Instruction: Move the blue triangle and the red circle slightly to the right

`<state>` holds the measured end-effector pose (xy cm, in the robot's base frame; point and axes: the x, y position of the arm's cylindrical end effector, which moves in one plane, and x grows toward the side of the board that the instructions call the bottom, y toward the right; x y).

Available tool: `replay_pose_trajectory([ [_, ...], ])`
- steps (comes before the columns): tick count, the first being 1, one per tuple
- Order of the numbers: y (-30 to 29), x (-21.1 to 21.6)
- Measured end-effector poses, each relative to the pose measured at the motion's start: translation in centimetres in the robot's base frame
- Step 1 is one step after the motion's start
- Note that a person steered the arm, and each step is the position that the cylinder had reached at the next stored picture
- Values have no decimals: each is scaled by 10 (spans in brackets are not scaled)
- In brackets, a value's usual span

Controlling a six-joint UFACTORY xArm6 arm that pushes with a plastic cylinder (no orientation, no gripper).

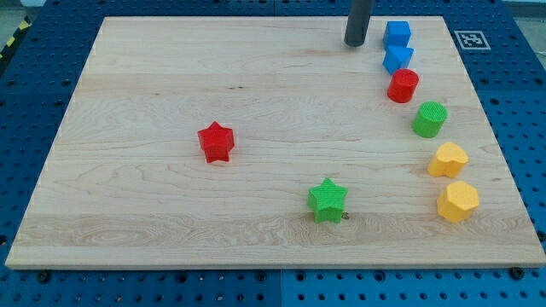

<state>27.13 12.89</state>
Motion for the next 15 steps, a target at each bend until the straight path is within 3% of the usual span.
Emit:
replay_pose_trajectory([
  [1, 0, 38],
  [6, 65, 63],
  [7, 65, 63],
  [9, 9, 93],
  [11, 11, 127],
  [15, 41, 122],
])
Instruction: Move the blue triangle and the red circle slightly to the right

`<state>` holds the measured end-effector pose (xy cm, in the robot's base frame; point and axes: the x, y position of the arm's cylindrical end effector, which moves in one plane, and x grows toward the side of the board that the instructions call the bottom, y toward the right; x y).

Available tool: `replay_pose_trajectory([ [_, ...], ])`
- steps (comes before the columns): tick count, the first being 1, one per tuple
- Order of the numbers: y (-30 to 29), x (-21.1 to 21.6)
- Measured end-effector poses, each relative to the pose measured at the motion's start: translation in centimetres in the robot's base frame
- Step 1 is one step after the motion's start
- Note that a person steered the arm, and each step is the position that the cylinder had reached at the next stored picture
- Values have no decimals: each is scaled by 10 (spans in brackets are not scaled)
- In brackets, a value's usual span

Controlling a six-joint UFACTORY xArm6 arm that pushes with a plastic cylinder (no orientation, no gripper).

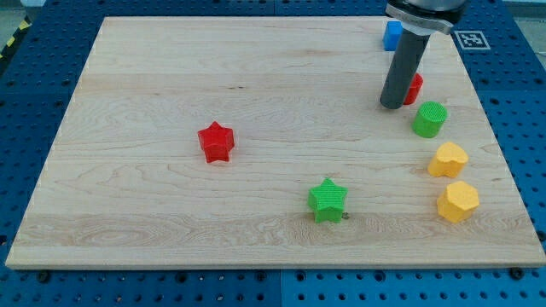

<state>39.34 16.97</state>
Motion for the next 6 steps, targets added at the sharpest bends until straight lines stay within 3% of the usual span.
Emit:
replay_pose_trajectory([
  [3, 26, -11],
  [6, 41, 6],
])
